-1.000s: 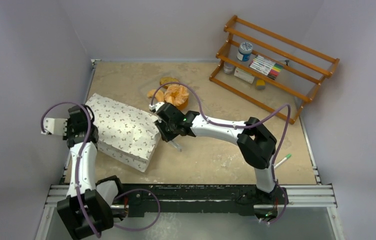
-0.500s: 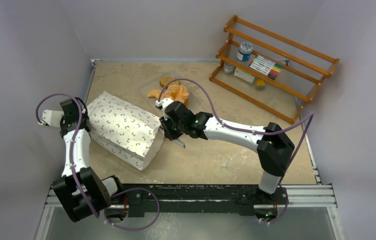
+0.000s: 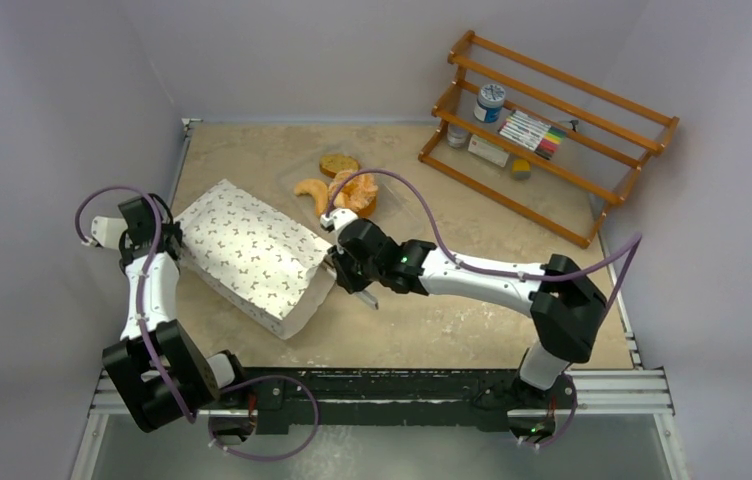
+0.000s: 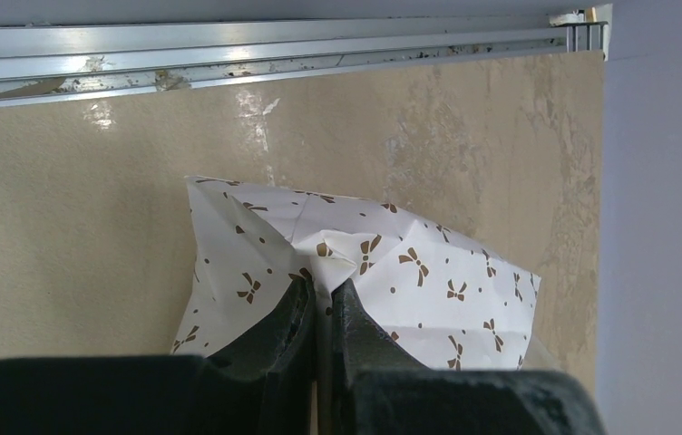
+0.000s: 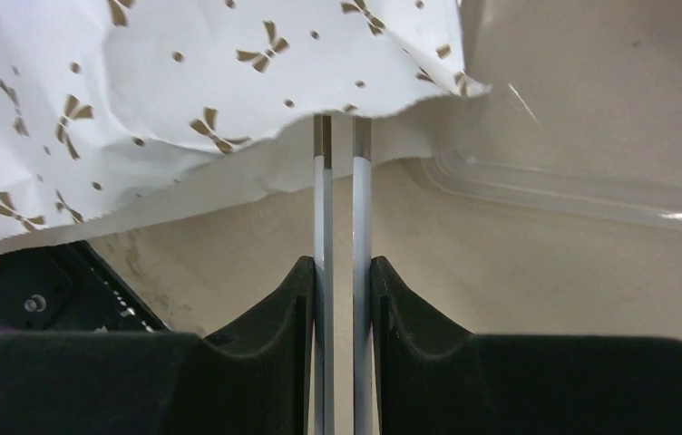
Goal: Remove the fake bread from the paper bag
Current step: Take out the fake bread from the paper bag.
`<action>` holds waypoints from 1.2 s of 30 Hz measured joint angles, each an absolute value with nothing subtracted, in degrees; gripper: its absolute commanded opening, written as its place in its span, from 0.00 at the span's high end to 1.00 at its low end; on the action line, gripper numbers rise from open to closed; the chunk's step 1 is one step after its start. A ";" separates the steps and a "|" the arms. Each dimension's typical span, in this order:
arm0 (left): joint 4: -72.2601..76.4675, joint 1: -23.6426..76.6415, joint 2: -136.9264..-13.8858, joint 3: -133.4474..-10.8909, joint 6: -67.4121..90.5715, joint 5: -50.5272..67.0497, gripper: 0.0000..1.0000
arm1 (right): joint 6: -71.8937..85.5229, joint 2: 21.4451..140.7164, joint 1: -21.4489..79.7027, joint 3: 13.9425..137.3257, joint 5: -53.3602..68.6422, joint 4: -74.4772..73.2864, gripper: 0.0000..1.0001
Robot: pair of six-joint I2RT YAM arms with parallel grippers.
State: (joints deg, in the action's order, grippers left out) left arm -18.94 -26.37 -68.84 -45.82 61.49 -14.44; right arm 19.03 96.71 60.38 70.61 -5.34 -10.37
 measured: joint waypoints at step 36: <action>-19.46 -26.79 -69.21 -46.68 62.63 -12.36 1.00 | 25.12 82.91 60.88 48.80 1.50 -5.26 0.58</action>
